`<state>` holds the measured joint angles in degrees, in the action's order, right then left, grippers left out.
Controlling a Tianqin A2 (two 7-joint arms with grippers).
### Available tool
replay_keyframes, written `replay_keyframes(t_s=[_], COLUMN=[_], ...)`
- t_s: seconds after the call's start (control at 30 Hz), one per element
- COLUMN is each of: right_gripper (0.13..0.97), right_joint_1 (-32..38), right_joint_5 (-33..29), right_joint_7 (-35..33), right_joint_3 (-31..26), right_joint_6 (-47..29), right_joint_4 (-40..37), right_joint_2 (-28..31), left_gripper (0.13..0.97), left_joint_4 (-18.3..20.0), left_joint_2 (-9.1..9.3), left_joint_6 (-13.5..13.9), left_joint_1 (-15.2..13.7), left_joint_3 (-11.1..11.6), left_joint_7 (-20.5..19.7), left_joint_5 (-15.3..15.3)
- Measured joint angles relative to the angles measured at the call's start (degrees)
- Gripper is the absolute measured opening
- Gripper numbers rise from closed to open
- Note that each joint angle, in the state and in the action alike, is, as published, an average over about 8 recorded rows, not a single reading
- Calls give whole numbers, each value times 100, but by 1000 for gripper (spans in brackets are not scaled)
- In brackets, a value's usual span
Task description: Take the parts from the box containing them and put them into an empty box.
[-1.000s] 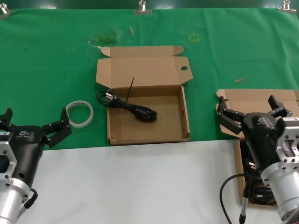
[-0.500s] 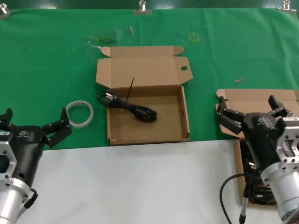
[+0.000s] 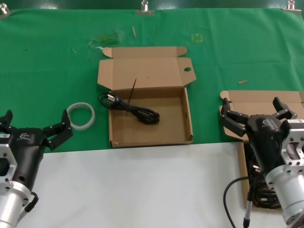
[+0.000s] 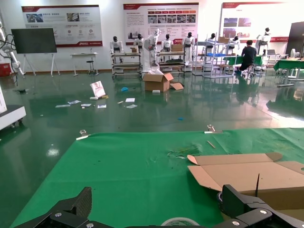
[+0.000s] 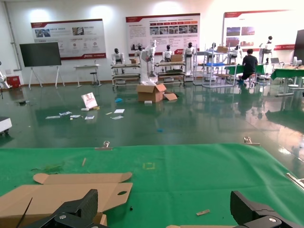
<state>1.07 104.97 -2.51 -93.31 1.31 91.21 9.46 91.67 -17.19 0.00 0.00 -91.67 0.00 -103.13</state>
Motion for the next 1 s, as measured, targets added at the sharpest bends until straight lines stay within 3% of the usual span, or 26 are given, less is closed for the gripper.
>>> replay_keyframes(t_s=[1.0], right_gripper=[966], right_joint_1=[0], right_joint_5=[0], right_joint_7=[0], right_joint_3=[0], right_joint_6=[0], right_joint_4=[0], right_joint_2=[0], left_gripper=[966], left_joint_4=[0], left_joint_2=[0], left_joint_6=[0], left_joint_1=[0], left_joint_3=[0], left_joint_7=[0], left_joint_5=[0])
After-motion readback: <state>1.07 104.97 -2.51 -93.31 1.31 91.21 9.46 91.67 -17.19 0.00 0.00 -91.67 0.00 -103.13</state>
